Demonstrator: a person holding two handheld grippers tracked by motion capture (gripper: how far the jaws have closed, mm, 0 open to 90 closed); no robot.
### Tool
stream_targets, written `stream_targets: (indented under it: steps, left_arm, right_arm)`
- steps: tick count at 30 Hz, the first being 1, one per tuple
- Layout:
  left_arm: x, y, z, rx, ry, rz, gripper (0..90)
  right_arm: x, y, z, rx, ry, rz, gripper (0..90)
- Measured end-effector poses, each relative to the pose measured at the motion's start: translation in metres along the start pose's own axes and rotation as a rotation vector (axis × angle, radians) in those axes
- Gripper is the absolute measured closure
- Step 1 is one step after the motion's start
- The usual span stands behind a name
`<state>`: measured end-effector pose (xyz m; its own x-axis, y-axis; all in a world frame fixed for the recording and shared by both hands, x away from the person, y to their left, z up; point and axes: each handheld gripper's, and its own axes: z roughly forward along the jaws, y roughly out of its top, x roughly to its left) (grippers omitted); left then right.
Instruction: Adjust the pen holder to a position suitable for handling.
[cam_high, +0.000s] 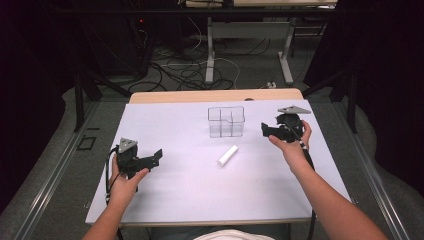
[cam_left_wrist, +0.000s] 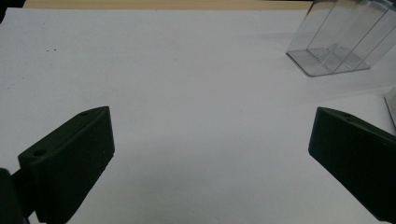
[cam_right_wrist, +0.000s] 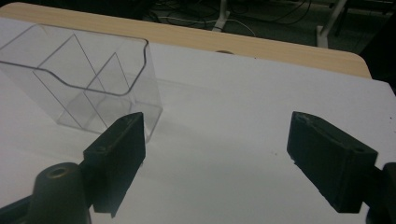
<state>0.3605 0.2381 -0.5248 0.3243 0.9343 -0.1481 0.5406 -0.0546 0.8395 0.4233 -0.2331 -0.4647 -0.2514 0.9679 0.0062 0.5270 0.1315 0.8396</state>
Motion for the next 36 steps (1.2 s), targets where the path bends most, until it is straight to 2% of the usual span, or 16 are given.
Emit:
stream_targets:
  steps: [5,12,16,17,19,24,28,29,32,36]
  left_arm:
    - [0.001,0.0,0.0,0.003,0.002,-0.003,0.4]
    - [0.002,0.0,0.001,-0.001,-0.001,0.0,0.4]
    - [0.002,0.0,0.0,0.0,0.0,0.002,0.4]
    - [0.002,0.0,0.0,0.003,0.0,0.002,0.4]
    - [0.002,0.0,0.0,0.0,0.0,0.003,0.4]
    - [0.003,-0.001,0.001,0.002,-0.003,-0.001,0.4]
    - [0.003,-0.001,0.002,0.003,-0.003,-0.004,0.4]
    - [0.003,-0.001,0.002,0.007,-0.002,-0.003,0.4]
    - [0.004,-0.001,0.002,0.006,-0.003,-0.002,0.4]
    - [0.004,-0.001,0.002,0.009,-0.003,-0.003,0.4]
  right_arm:
    - [0.007,0.018,0.01,0.015,0.022,0.009,20.9]
    - [0.022,0.041,0.022,0.02,0.014,-0.029,27.2]
    - [0.026,0.048,0.028,0.029,0.019,-0.021,31.3]
    - [0.029,0.052,0.033,0.052,0.029,-0.007,32.5]
    - [0.03,0.055,0.038,0.066,0.027,-0.008,33.9]
    - [0.033,0.059,0.05,0.08,0.045,0.019,39.7]
    - [0.035,0.059,0.058,0.093,0.037,0.013,40.9]
    - [0.036,0.057,0.064,0.102,0.049,0.03,43.2]
    - [0.038,0.055,0.071,0.123,0.051,0.035,47.9]
    - [0.039,0.053,0.078,0.144,0.061,0.046,48.8]
